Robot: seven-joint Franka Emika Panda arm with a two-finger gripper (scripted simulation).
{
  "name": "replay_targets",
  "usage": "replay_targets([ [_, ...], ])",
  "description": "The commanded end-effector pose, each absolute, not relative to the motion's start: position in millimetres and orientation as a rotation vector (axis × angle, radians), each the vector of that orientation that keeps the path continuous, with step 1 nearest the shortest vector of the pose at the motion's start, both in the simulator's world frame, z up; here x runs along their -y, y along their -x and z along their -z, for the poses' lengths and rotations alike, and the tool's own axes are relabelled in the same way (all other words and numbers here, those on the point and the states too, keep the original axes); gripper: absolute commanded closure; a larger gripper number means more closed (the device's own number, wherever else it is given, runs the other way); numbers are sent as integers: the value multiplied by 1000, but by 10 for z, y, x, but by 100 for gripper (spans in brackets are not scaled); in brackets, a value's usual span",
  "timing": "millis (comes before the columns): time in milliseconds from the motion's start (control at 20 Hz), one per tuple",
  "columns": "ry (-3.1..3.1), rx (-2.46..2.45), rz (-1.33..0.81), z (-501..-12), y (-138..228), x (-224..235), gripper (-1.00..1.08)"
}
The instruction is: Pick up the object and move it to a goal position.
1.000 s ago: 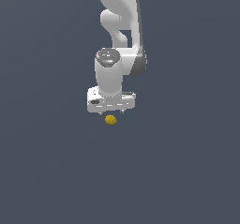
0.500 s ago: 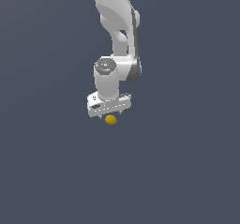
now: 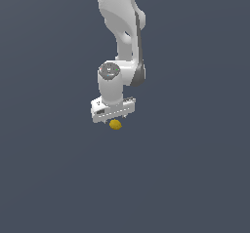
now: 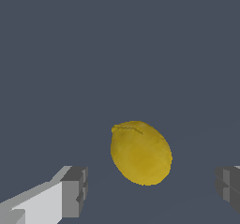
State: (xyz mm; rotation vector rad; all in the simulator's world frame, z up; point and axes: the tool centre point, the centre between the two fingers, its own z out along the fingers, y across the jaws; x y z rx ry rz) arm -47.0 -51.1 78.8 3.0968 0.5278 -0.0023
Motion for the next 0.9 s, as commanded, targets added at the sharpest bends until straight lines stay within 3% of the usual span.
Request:
replay_targets([
  [0, -3097, -528, 2, -776, 469, 510, -92],
  [800, -3096, -534, 0, -282, 475, 510, -92],
  [850, -3096, -534, 0, -282, 475, 510, 108],
])
